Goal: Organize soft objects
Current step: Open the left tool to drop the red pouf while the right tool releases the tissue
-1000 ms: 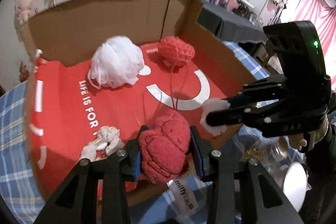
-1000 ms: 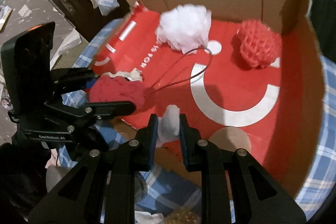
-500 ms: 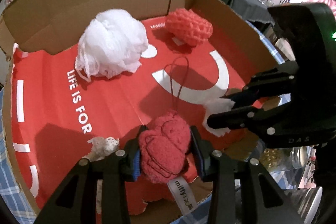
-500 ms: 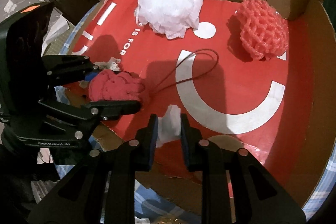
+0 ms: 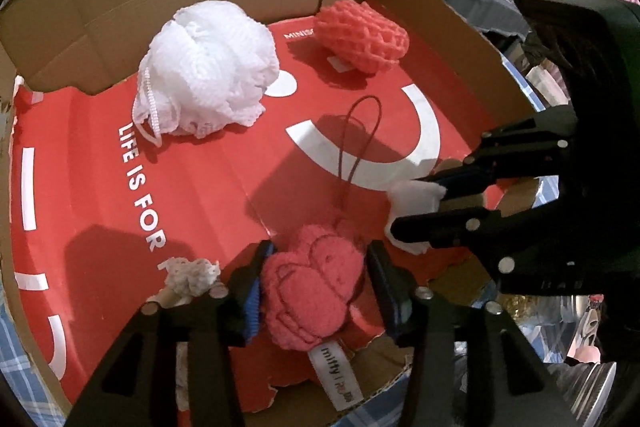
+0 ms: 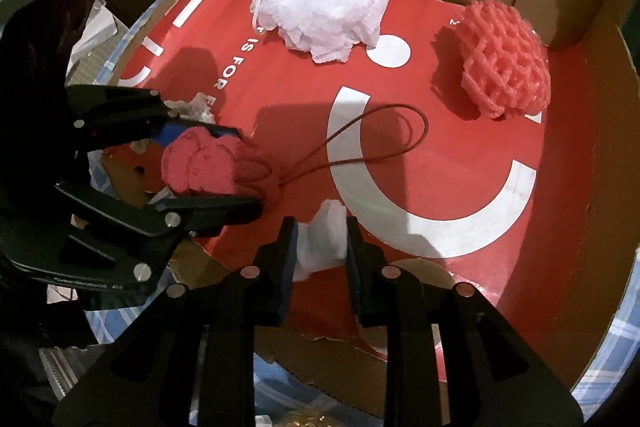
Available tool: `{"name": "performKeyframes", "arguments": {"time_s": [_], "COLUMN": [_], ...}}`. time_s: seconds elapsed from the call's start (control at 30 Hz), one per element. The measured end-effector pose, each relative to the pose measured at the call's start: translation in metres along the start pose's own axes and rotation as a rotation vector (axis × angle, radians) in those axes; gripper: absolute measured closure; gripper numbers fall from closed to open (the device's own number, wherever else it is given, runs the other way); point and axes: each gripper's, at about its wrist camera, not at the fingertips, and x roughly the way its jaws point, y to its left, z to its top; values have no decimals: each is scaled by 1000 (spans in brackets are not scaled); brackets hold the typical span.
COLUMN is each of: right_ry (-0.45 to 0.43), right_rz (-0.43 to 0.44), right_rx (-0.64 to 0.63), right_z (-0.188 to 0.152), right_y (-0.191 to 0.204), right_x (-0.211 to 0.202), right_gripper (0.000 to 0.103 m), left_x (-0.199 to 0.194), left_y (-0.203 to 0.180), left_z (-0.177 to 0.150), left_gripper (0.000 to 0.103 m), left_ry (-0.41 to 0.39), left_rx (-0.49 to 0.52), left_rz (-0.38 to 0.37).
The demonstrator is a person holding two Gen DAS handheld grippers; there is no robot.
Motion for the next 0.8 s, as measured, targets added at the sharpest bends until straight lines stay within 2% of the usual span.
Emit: {"name": "performKeyframes", "arguments": {"time_s": [0.2,0.27,0.3,0.33,0.4,0.57,0.7,0.8], "right_ry": [-1,-4,-6,-11,-31,-51,-84,-129], "right_rz": [-11,-18,-22,-25,-40,-56,-87,-122], "right_rx": [1,0,0,0,3,25,35,36], "right_z": [1,1,1,0,0,-2,-8,-16], "right_y": [4,1,1,0,-1,-7,-7,-4], "right_x": [4,3,3,1,-3,-17,-33,-52], "right_gripper": [75,72,67,55,52,51,45,42], "left_x": [-2,-1,-2,-5,-9,-18,-35,-55], "left_y": [7,11,12,14,13,14,14,12], "left_z": [-1,-1,-1,-5,-6,-8,-13,-23], "left_gripper": [45,40,36,35,34,33,18,15], "left_ry": [-3,-6,-9,-14,-26,-40,-86,-142], "left_rx": [-24,-31,-34,-36,-42,-61,-87,-101], "left_rz": [-6,-4,-4,-5,-8,0,-2,-4]}}
